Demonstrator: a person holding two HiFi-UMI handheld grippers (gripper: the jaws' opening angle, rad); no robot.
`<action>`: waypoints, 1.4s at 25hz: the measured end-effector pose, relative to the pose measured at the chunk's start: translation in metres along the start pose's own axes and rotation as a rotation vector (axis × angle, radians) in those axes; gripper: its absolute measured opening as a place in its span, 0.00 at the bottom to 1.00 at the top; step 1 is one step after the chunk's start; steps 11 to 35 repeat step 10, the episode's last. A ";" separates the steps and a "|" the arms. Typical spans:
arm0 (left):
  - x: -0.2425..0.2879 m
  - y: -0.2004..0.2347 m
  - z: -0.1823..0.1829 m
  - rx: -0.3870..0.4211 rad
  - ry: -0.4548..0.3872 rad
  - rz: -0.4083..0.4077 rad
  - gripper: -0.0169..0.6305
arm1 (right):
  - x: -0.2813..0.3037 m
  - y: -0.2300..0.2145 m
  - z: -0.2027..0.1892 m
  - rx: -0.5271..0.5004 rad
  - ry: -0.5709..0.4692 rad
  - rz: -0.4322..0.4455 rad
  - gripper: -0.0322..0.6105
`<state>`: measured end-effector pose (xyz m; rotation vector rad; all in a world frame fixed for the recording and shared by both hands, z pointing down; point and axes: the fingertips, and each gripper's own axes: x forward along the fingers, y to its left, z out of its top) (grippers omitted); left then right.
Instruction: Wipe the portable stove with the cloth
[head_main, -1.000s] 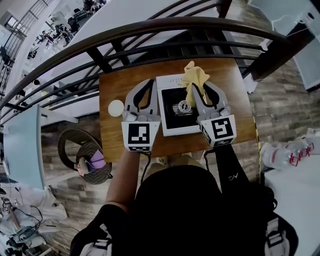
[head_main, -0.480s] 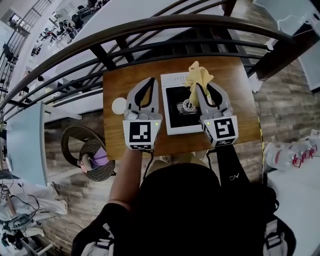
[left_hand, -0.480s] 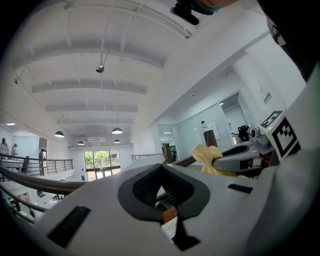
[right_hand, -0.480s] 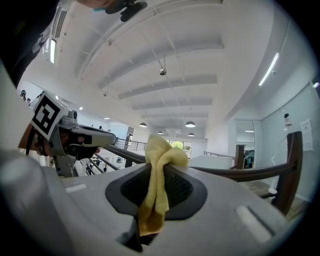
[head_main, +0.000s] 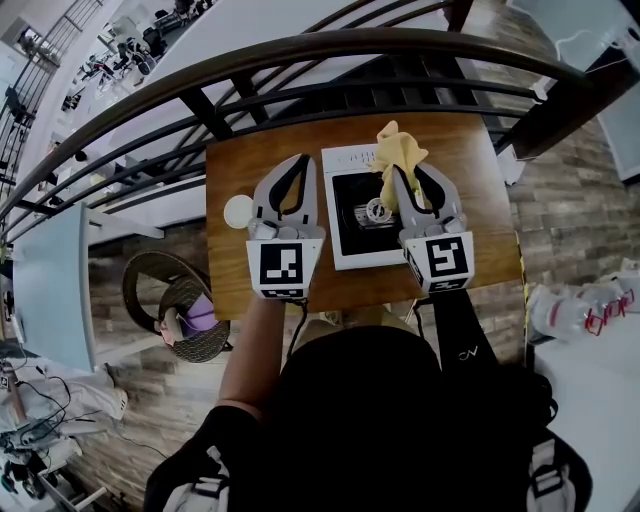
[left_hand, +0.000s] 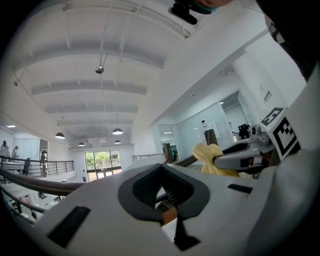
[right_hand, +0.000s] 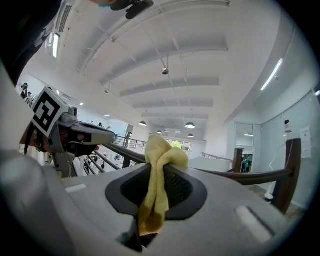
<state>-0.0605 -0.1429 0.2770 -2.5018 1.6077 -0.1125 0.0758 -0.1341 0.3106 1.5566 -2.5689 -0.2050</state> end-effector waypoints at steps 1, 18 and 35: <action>0.000 0.000 0.000 0.004 0.001 0.002 0.04 | 0.000 0.000 0.001 -0.001 -0.001 -0.001 0.16; -0.002 0.002 0.007 0.004 -0.027 0.001 0.04 | 0.000 0.000 0.003 -0.002 -0.004 -0.004 0.16; -0.002 0.002 0.007 0.004 -0.027 0.001 0.04 | 0.000 0.000 0.003 -0.002 -0.004 -0.004 0.16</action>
